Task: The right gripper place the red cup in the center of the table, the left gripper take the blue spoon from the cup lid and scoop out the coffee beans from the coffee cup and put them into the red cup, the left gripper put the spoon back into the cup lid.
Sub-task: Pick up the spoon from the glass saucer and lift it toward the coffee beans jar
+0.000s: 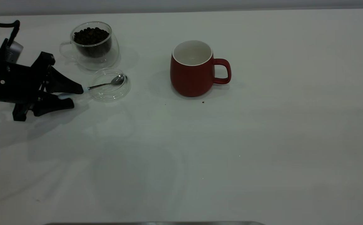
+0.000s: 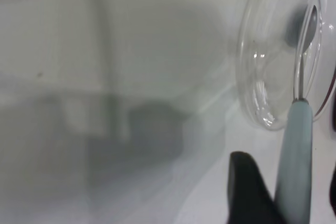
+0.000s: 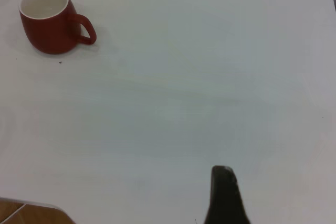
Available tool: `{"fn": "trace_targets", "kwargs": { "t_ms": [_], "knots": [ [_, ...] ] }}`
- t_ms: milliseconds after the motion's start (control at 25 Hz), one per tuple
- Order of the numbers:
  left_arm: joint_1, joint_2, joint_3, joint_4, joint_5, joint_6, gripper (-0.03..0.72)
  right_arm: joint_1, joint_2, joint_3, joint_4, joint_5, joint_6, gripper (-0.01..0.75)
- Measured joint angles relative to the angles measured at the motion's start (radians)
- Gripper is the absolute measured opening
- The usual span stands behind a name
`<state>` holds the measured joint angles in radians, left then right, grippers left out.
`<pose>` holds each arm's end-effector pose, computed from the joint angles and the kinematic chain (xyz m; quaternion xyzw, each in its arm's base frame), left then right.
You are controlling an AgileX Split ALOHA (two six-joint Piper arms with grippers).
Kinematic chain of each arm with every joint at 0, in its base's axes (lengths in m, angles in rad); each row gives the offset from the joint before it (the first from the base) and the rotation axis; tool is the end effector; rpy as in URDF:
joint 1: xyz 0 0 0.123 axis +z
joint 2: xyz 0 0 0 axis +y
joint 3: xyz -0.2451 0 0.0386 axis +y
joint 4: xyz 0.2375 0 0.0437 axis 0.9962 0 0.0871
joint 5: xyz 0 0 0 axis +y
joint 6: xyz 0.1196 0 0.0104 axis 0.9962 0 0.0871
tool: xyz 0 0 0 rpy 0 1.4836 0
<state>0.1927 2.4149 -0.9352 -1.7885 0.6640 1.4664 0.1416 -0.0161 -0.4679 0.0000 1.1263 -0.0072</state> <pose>0.3146 -0.0123 -0.0657 -0.2107 0.9118 -0.3263 0.1335 0.0457 0.0065 0.2435 -0.0650 0.8714 0.0327 0.4852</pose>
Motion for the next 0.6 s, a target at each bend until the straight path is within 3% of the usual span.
{"fn": "trace_targets", "kwargs": {
  "t_ms": [120, 600],
  "knots": [
    [0.0, 0.0, 0.0, 0.0, 0.0, 0.0, 0.34, 0.0, 0.0, 0.0, 0.0, 0.0, 0.0, 0.55],
    [0.0, 0.0, 0.0, 0.0, 0.03, 0.002, 0.173, 0.0, 0.0, 0.0, 0.0, 0.0, 0.0, 0.55]
  ]
}}
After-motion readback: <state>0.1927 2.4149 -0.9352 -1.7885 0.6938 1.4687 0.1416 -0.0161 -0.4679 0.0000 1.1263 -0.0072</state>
